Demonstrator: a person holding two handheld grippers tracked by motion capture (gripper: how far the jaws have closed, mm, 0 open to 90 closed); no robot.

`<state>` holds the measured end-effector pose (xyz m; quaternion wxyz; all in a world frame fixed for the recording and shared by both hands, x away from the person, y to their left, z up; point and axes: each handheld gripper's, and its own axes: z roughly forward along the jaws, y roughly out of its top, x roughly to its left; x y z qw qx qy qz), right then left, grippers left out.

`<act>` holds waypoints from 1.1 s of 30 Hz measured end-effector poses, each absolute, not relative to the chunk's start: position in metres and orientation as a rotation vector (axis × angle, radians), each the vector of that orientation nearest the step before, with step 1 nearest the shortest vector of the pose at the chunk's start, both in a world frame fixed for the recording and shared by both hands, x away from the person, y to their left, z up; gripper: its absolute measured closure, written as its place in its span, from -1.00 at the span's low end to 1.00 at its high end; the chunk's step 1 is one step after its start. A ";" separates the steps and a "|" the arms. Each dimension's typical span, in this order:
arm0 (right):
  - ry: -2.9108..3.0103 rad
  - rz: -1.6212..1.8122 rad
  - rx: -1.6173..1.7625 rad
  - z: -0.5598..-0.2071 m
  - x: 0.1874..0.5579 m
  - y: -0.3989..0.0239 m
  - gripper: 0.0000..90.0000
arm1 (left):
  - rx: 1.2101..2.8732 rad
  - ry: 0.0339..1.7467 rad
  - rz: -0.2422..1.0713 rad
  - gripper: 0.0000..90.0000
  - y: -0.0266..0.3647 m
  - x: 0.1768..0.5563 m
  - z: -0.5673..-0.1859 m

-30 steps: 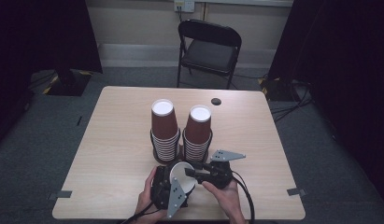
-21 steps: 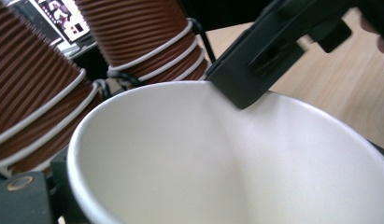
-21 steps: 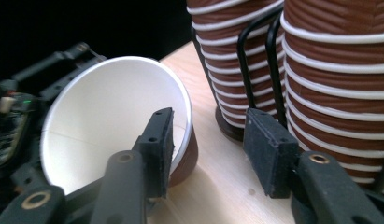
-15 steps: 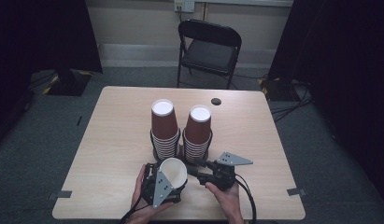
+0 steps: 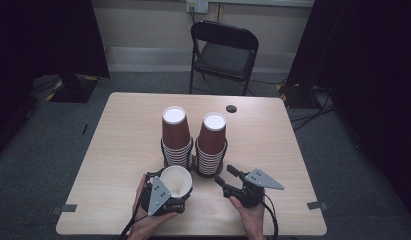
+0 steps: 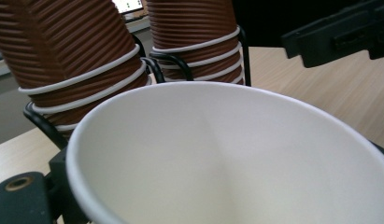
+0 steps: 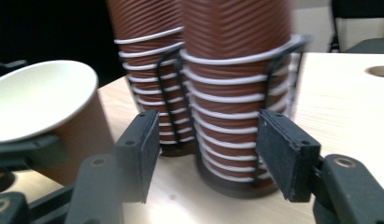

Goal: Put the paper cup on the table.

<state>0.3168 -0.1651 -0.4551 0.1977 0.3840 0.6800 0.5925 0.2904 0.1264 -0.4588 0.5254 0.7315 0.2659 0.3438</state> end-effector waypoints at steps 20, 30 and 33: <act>1.719 1.484 1.203 -0.476 0.311 -0.208 -0.60 | 1.651 0.802 0.838 -0.82 0.173 0.309 -0.450; 1.708 1.408 1.234 -0.484 0.314 -0.205 -0.65 | 1.626 0.881 0.858 -0.82 0.196 0.327 -0.445; 1.686 1.398 1.212 -0.486 0.314 -0.203 -0.66 | 1.615 0.898 0.846 -0.83 0.201 0.333 -0.442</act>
